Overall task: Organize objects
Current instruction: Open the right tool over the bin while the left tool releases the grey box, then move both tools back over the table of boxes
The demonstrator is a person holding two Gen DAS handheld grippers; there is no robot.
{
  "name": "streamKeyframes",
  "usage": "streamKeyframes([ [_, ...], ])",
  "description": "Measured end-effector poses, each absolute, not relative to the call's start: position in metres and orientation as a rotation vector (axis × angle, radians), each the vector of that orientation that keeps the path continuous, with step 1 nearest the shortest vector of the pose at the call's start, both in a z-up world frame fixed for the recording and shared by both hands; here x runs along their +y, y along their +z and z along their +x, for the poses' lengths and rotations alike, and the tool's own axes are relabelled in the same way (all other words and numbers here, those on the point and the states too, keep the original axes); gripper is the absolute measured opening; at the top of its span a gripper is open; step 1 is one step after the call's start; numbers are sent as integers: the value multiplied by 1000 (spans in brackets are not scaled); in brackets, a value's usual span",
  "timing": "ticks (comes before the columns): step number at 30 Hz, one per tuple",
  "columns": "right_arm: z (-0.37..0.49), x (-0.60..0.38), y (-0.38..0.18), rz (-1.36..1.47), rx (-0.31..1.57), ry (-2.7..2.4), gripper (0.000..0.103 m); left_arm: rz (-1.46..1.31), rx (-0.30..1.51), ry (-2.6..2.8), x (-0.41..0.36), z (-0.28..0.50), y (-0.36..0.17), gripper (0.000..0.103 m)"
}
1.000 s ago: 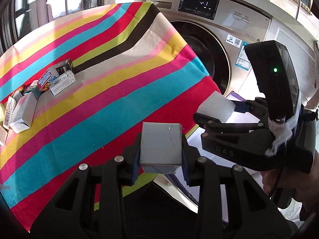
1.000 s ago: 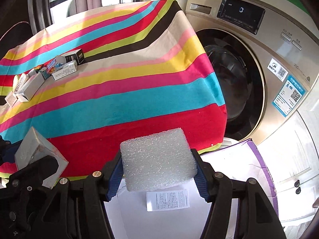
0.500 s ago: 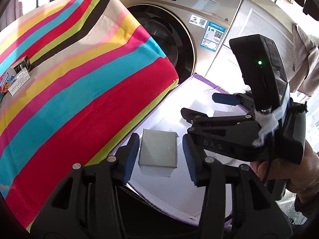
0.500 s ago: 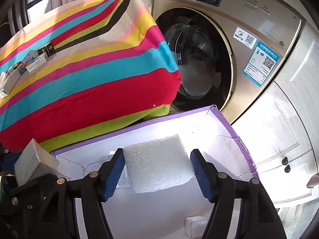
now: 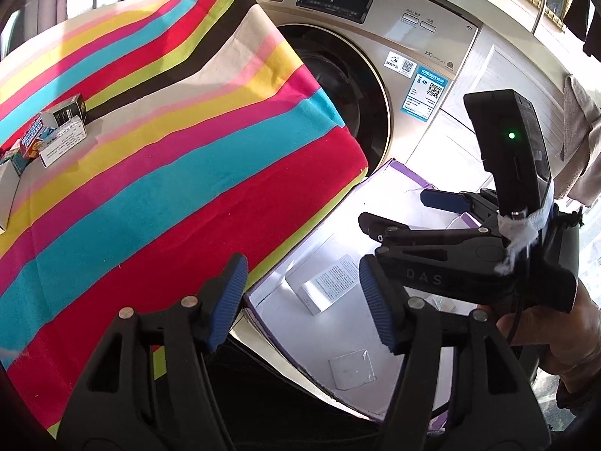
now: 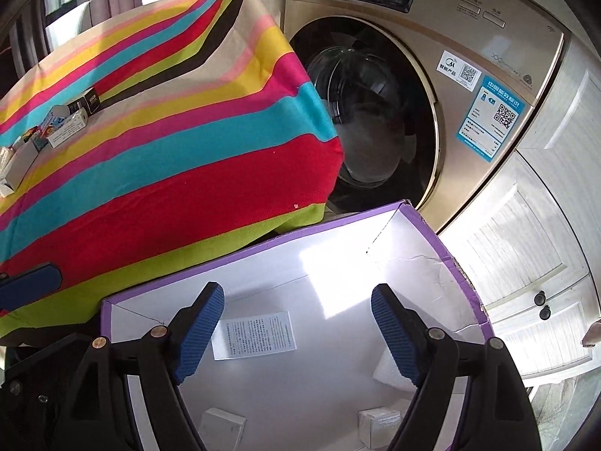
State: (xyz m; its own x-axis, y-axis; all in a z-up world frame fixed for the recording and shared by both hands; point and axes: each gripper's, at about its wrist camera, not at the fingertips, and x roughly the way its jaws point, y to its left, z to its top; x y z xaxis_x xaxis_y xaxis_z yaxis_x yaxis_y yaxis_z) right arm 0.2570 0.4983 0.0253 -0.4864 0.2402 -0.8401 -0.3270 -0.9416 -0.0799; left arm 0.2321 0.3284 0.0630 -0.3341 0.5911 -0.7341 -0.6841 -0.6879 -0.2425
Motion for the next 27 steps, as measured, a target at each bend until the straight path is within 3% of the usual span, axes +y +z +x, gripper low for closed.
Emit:
streamKeyframes([
  [27,132,293,56,-1507,-98,2771,82,-1114,-248,2617,75,145,65,71],
])
